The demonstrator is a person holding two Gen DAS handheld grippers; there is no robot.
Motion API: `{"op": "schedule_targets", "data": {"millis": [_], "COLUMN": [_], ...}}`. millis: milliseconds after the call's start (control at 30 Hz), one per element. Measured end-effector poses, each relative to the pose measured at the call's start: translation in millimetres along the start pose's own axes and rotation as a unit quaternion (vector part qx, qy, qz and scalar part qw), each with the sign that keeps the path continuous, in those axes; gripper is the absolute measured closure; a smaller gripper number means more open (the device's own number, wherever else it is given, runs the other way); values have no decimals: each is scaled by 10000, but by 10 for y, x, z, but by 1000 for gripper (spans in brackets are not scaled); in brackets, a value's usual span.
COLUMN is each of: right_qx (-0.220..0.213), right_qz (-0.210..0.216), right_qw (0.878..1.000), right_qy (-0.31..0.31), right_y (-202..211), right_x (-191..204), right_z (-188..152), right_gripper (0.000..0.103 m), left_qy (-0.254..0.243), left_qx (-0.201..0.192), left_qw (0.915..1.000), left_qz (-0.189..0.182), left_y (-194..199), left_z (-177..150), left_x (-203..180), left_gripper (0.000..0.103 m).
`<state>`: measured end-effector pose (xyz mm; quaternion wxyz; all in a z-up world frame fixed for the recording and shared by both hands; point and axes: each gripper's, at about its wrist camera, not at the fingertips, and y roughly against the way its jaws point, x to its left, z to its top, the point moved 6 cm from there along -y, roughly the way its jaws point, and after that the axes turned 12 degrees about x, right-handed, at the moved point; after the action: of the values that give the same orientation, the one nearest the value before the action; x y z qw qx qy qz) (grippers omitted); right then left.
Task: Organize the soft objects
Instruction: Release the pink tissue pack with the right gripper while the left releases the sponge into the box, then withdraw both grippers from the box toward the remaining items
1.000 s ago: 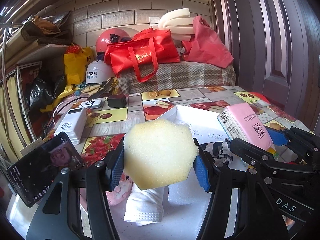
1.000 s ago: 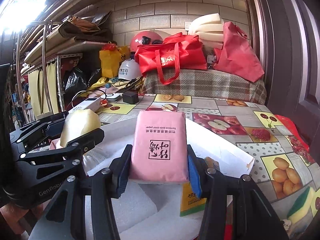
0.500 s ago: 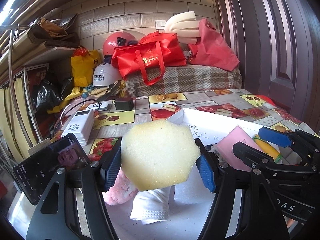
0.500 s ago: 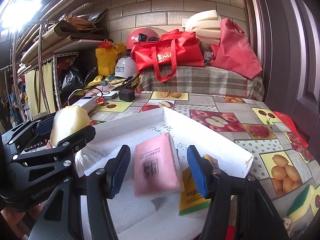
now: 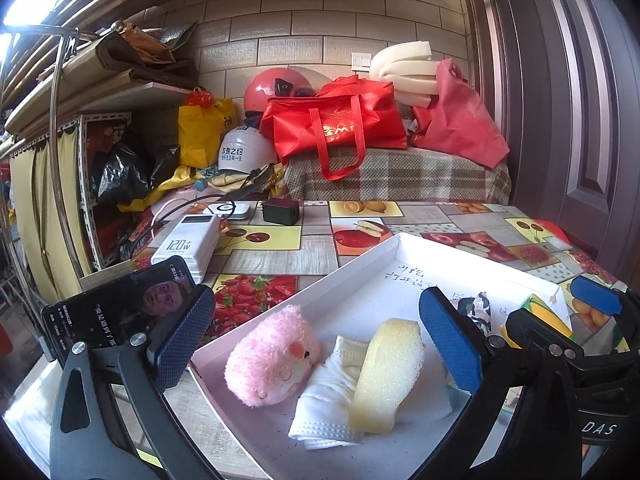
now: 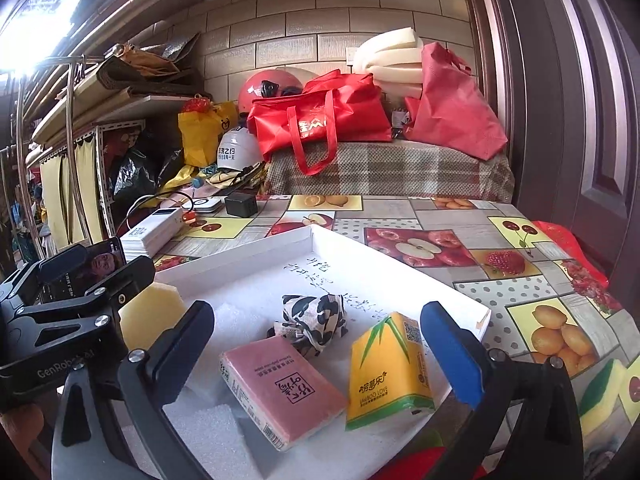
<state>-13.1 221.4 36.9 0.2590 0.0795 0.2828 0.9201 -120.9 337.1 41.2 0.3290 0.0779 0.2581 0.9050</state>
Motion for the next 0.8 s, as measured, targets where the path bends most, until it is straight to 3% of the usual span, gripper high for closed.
{"op": "schedule_targets", "data": {"millis": [300, 800], "right_qx": [-193, -348], "right_qz": [-36, -97], "right_qw": [9998, 9993], "right_qy": [5, 114], "right_y": [65, 354], "right_x": [-6, 11], "right_z": [8, -164], "right_gripper": [0, 0], "left_qy": [30, 156], "left_qx": [-245, -219], "left_qw": [9997, 9996], "left_qz": [23, 2], "left_y": [99, 263], "left_z": [0, -111], "left_x": [10, 29], "left_gripper": [0, 0]}}
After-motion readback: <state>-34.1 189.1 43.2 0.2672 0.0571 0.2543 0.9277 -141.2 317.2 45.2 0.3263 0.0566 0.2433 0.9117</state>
